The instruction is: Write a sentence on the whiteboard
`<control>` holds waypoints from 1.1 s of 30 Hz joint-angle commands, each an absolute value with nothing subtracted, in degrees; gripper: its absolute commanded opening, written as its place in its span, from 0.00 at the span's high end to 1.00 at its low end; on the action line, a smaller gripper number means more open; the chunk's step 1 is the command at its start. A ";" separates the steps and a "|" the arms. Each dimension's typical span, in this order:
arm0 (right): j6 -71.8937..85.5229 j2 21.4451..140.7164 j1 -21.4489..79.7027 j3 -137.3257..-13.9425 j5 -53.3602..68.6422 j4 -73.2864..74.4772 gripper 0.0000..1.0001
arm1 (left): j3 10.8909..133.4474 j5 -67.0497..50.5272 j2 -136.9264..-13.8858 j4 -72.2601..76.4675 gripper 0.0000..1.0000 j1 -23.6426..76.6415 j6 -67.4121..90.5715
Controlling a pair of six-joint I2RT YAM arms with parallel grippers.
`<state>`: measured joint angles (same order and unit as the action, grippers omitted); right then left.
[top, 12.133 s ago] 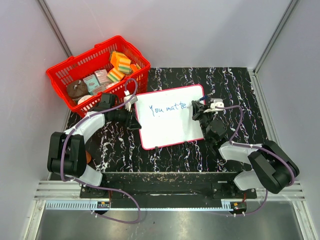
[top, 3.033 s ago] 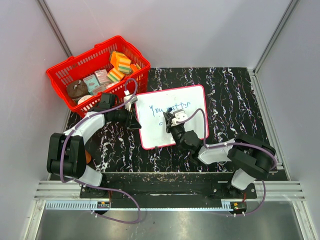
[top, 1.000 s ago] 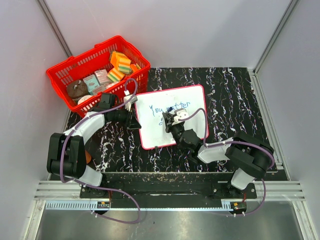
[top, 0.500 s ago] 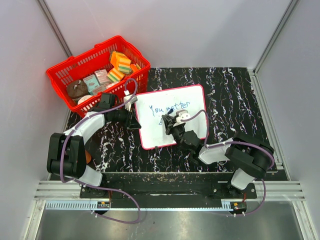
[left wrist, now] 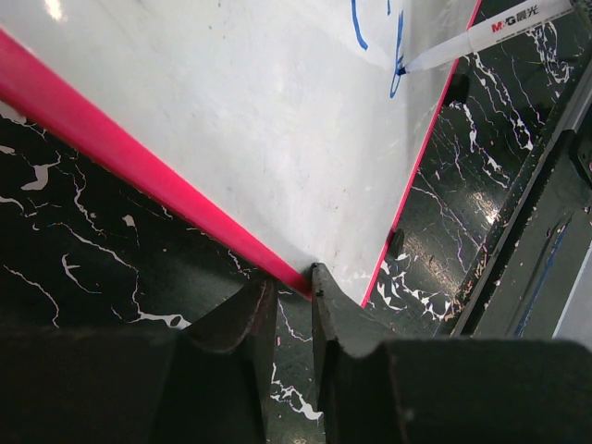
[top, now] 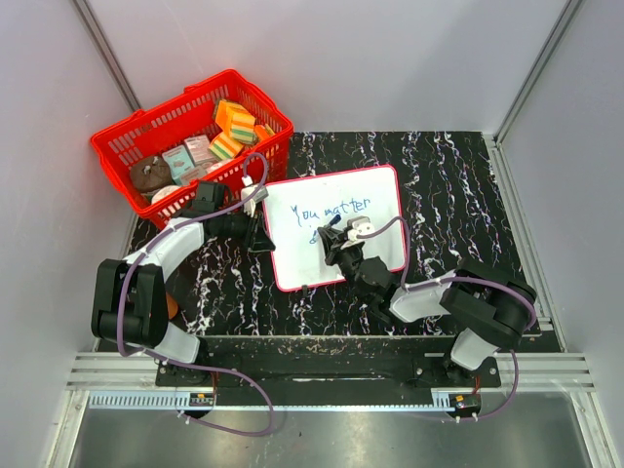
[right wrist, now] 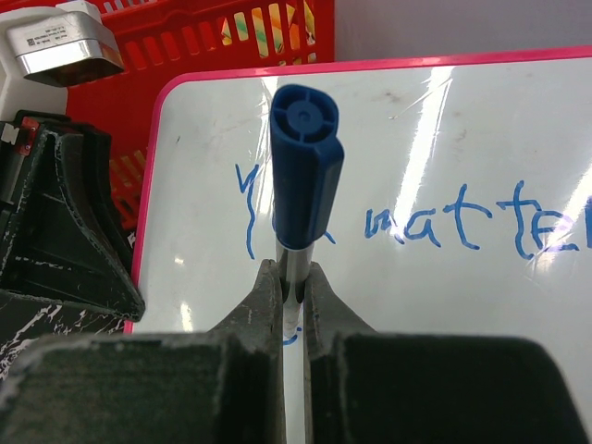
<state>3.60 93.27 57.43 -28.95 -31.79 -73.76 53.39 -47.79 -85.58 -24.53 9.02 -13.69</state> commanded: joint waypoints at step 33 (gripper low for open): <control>-0.35 90.17 56.25 -31.73 -29.88 -70.93 1.00 | 53.61 -48.08 -82.44 -21.97 1.00 9.32 -16.70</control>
